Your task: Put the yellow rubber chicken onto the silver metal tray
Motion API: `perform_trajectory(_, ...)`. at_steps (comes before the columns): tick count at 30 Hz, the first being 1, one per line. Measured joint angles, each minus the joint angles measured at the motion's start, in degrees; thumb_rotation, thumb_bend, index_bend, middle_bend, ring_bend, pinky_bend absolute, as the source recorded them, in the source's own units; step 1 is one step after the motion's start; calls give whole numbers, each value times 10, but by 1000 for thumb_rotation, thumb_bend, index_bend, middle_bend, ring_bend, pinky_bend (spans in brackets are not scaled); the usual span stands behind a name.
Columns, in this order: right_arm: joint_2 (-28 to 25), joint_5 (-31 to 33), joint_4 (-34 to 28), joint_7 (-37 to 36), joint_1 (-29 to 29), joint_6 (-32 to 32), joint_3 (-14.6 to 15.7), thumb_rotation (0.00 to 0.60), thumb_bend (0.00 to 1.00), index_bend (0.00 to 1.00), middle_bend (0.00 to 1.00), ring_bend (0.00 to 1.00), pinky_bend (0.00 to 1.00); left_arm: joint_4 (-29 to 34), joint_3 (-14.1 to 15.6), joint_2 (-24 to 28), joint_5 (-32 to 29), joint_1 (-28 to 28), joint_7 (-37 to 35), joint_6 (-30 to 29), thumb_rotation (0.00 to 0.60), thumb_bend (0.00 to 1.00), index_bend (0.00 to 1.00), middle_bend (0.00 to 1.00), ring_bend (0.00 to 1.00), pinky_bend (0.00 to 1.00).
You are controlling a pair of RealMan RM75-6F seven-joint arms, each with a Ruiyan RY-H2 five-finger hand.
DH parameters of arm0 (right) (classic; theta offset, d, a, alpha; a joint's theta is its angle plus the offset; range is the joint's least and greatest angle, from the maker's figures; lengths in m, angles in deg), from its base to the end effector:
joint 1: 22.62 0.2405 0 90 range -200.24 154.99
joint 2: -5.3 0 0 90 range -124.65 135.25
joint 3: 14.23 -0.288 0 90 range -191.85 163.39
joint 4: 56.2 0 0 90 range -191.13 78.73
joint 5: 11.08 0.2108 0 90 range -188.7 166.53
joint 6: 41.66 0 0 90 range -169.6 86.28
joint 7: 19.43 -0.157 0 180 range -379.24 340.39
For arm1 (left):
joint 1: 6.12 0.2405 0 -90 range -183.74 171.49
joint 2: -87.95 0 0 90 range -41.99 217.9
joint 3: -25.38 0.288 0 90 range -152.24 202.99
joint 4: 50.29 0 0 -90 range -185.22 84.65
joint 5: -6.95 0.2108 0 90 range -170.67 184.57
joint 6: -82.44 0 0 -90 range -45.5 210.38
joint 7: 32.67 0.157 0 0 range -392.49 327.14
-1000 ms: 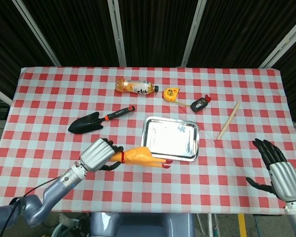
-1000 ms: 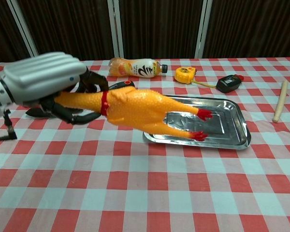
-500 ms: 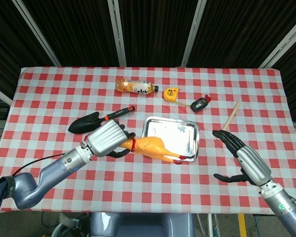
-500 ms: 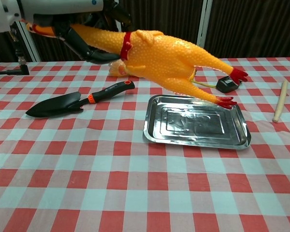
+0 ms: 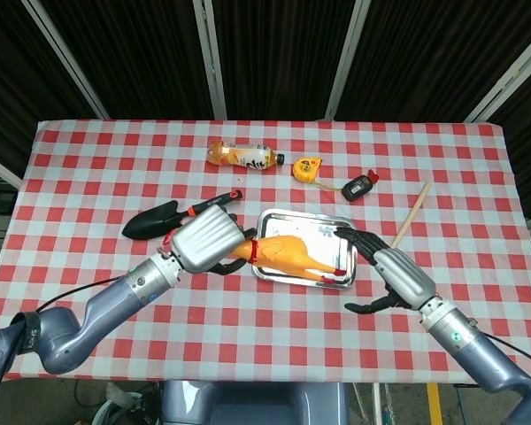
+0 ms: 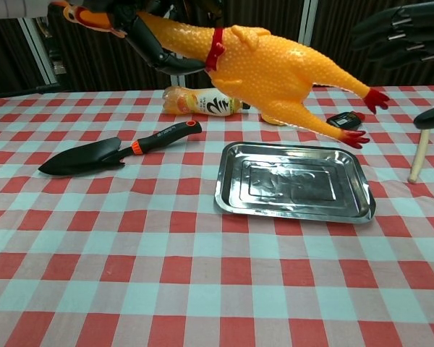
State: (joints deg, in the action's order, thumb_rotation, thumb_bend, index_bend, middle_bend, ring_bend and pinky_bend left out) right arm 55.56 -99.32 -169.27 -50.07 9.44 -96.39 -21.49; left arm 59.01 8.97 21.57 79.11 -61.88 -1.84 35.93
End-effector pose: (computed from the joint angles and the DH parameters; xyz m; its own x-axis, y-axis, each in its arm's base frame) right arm -0.1680 -0.2968 0.1511 -0.0005 -0.4975 0.8675 -0.9316 -0.3151 -0.1812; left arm -0.0128 0.3606 0.0803 0.6477 -0.0709 0.7586 0.4521 -0.7656 -0.4576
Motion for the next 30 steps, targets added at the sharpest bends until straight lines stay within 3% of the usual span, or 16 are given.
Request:
perform_trajectory(17,26,123,11,15,56,98,-22,600,191,6,45,0,0,-27,11,-84,-129,-83,92,-8,600,698,715,703,604,690)
perform_trajectory(24,42,161,26,36,60,108,-23,600,199,138,45,0,0,-34,16,-117,-180,-119,131,-26,600,693,705,696,604,690)
perform_trajectory(30,51,189,42,38,58,109,-26,600,287,216,74,0,0,-28,19,-128,-209,-139,150,-40,600,693,706,696,604,690)
